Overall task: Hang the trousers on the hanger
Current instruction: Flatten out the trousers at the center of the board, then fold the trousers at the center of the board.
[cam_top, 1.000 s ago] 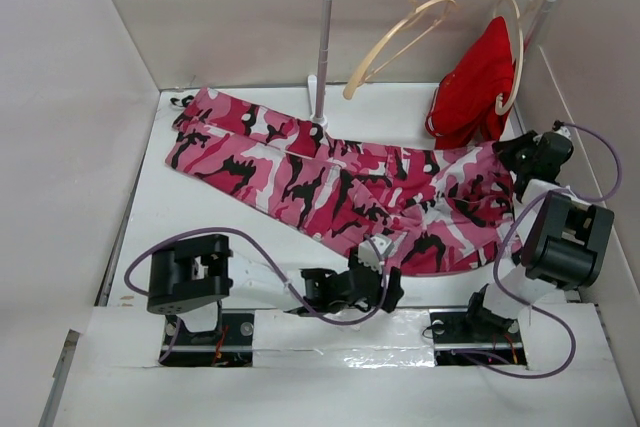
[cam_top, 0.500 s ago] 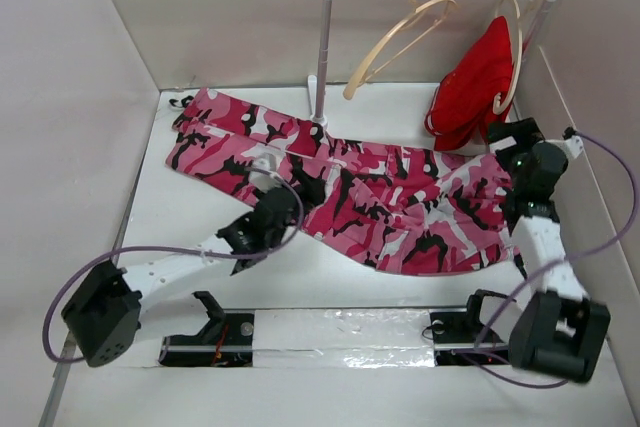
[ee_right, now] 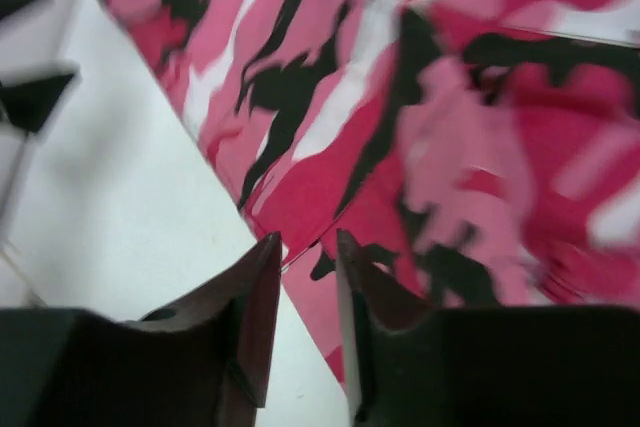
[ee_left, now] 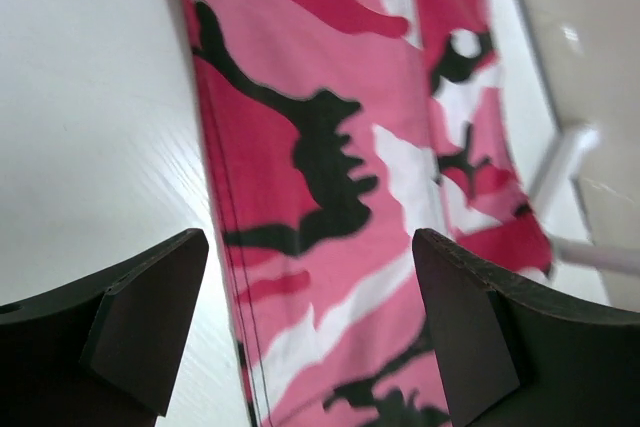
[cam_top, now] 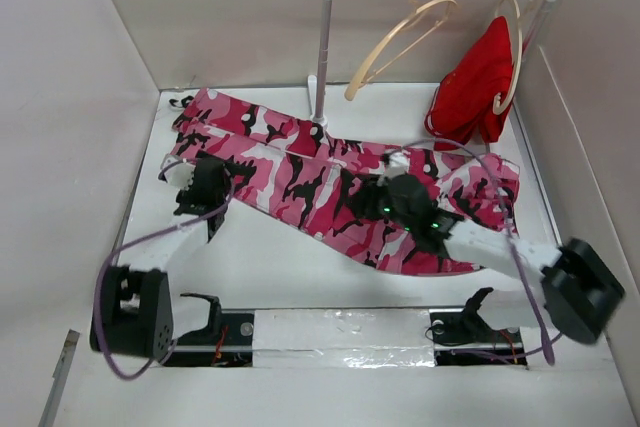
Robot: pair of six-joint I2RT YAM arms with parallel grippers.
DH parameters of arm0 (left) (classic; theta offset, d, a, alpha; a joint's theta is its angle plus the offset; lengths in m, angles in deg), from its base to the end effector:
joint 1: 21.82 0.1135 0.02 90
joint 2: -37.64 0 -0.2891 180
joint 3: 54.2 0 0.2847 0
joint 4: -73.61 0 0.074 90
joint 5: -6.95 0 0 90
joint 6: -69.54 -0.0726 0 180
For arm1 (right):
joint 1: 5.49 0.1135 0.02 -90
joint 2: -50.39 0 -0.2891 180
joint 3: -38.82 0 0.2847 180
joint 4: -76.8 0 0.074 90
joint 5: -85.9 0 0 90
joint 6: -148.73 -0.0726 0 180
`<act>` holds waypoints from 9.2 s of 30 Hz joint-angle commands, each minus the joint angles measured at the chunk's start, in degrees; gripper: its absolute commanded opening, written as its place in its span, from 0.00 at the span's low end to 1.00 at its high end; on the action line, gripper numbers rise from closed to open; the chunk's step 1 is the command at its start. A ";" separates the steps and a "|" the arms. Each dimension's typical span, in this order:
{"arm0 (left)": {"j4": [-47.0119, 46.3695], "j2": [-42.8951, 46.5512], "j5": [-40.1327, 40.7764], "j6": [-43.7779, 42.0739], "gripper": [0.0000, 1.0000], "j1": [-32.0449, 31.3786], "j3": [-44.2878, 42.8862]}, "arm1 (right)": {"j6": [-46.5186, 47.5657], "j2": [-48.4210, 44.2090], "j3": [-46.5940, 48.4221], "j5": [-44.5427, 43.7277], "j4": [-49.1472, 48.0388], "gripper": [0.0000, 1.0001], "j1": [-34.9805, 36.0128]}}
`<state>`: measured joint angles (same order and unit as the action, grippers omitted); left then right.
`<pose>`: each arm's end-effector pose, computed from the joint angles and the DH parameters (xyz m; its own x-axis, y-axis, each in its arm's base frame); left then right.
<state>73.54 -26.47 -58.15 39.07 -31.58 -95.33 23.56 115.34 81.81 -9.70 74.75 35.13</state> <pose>0.2858 -0.0181 0.2080 0.0024 -0.7937 -0.6084 -0.4465 0.5435 -0.7108 0.2317 0.1894 0.2191 -0.5444 0.2883 -0.7877 -0.3238 0.7940 0.5144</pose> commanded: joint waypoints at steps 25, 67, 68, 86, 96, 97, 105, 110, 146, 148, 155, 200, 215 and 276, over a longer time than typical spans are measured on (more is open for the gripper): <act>24.80 -41.55 -8.22 -17.52 0.00 25.65 -34.24 | 15.31 53.71 42.21 -11.10 15.63 0.13 18.97; 23.84 -36.49 -0.55 -15.31 0.68 15.47 -39.40 | 17.51 2.56 8.55 0.33 8.42 0.17 14.22; 23.57 -37.65 -0.91 -15.67 0.68 15.47 -41.15 | 17.16 1.51 7.85 0.68 8.33 0.17 14.22; 29.10 -52.78 -6.54 -17.60 0.10 22.32 -50.23 | 15.05 -12.54 2.83 0.68 11.84 0.21 12.38; 24.55 -47.78 -6.80 -21.47 0.00 25.50 -43.54 | 15.49 -23.11 2.22 1.38 15.89 0.22 10.62; 24.10 -46.11 -7.06 -21.12 0.00 24.97 -43.10 | 15.49 -22.68 2.39 1.91 15.97 0.22 10.10; 27.61 -40.65 1.72 -16.47 0.00 26.27 -36.78 | 14.52 -21.09 2.66 -5.02 19.05 0.23 6.94; 27.61 -36.35 0.76 -16.63 0.13 23.84 -37.29 | 12.86 -21.79 2.57 -3.54 20.89 0.25 -5.44; -17.20 -3.48 -1.07 -40.02 0.15 -58.09 -5.67 | -2.78 6.14 3.10 18.72 -0.80 0.27 -72.69; -16.00 -1.11 -3.18 -38.53 0.15 -58.09 -5.22 | -3.49 8.52 1.61 19.31 -7.99 0.03 -73.40; -16.16 4.00 -8.73 -36.41 0.16 -58.09 -2.93 | 5.03 19.07 11.61 22.20 -2.13 0.79 -73.93; -6.49 -0.75 8.94 -26.59 0.53 -47.56 -3.99 | -0.49 13.92 21.01 10.08 8.00 0.88 -62.44; 19.52 -1.61 5.70 6.57 0.46 -27.08 2.96 | 3.01 -4.68 -5.26 7.37 -1.95 0.02 1.45; 37.64 -2.32 -4.25 -3.28 0.70 40.61 -3.90 | 16.11 1.32 4.68 9.38 4.11 0.20 3.94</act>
<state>112.23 -27.61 -63.50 36.03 8.66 -99.55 39.49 117.99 87.10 -2.49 82.01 39.43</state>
